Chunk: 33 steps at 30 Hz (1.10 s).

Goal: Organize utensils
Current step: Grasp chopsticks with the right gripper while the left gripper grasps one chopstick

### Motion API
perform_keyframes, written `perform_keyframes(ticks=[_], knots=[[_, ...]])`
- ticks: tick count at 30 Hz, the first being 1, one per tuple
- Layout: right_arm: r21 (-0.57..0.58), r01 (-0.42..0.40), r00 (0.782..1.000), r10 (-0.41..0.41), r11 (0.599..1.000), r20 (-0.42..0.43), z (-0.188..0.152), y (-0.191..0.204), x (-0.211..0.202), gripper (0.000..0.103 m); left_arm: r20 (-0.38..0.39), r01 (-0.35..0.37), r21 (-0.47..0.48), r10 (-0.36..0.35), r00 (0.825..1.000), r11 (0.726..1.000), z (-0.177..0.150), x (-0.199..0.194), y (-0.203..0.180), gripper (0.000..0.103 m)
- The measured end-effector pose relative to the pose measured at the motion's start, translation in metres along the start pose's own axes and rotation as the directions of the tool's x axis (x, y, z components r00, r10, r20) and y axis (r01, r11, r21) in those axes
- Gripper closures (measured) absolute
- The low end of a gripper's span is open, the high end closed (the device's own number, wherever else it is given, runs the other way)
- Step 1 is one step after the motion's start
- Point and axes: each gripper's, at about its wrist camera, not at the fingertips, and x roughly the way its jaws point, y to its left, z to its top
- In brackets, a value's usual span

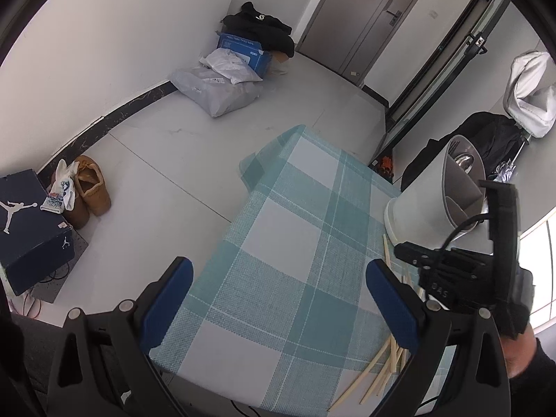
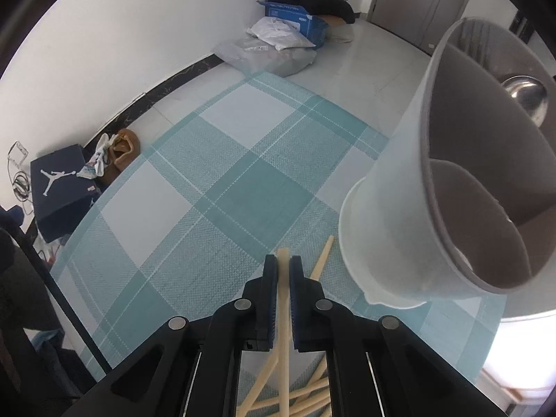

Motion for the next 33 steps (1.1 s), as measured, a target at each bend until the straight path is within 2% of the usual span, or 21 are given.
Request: perform_keyframes(ticks=[2, 3, 5, 9, 11, 14, 17, 20, 24, 28, 29, 30, 31, 33], knots=[[0.049, -0.034, 0.999, 0.032, 0.998, 0.04, -0.006, -0.01, -0.016, 0.097, -0.007, -0.016, 0.035, 0.016, 1.0, 0.999, -0.004, 0.003, -0.006, 0.005], [0.098, -0.08, 0.995, 0.073, 0.992, 0.066, -0.011, -0.022, -0.026, 0.097, -0.009, -0.024, 0.053, 0.024, 1.0, 0.998, -0.006, 0.004, -0.008, 0.005], [0.183, -0.122, 0.989, 0.104, 0.976, 0.101, -0.021, -0.042, -0.041, 0.097, -0.013, -0.042, 0.092, 0.043, 0.999, 0.995, -0.01, 0.006, -0.013, 0.005], [0.341, -0.229, 0.967, 0.172, 0.912, 0.189, -0.05, -0.082, -0.062, 0.097, -0.078, -0.015, 0.151, 0.027, 0.997, 0.988, -0.018, 0.017, -0.029, 0.005], [0.422, -0.29, 0.949, 0.199, 0.859, 0.246, -0.067, -0.102, -0.068, 0.097, -0.114, -0.01, 0.192, 0.032, 0.993, 0.981, -0.023, 0.025, -0.042, 0.005], [0.553, -0.38, 0.916, 0.218, 0.742, 0.337, -0.095, -0.134, -0.069, 0.097, -0.147, -0.012, 0.271, 0.053, 0.988, 0.963, -0.03, 0.034, -0.063, 0.005], [0.623, -0.438, 0.889, 0.208, 0.648, 0.409, -0.118, -0.154, -0.069, 0.097, -0.186, 0.012, 0.315, 0.049, 0.981, 0.949, -0.034, 0.041, -0.079, 0.005], [0.652, -0.454, 0.877, 0.172, 0.608, 0.45, -0.137, -0.168, -0.069, 0.097, -0.196, 0.003, 0.348, 0.069, 0.978, 0.937, -0.034, 0.047, -0.093, 0.005], [0.714, -0.461, 0.878, 0.154, 0.527, 0.453, -0.158, -0.18, -0.061, 0.097, -0.248, -0.004, 0.384, 0.107, 0.963, 0.923, -0.03, 0.062, -0.107, 0.005], [0.735, -0.454, 0.884, 0.147, 0.504, 0.445, -0.166, -0.183, -0.052, 0.097, -0.247, -0.052, 0.433, 0.174, 0.953, 0.9, -0.03, 0.076, -0.115, 0.006], [0.74, -0.453, 0.884, 0.143, 0.497, 0.445, -0.166, -0.183, -0.051, 0.097, -0.24, -0.075, 0.445, 0.2, 0.95, 0.893, -0.031, 0.079, -0.115, 0.007], [0.741, -0.467, 0.877, 0.148, 0.483, 0.457, -0.169, -0.187, -0.052, 0.097, -0.241, -0.089, 0.451, 0.217, 0.946, 0.888, -0.031, 0.082, -0.115, 0.015], [0.739, -0.491, 0.866, 0.161, 0.461, 0.474, -0.171, -0.189, -0.052, 0.097, -0.249, -0.085, 0.449, 0.216, 0.944, 0.889, -0.032, 0.084, -0.115, 0.019], [0.746, -0.505, 0.859, 0.175, 0.434, 0.48, -0.173, -0.187, -0.048, 0.097, -0.265, -0.097, 0.465, 0.243, 0.933, 0.88, -0.035, 0.088, -0.118, 0.025]])
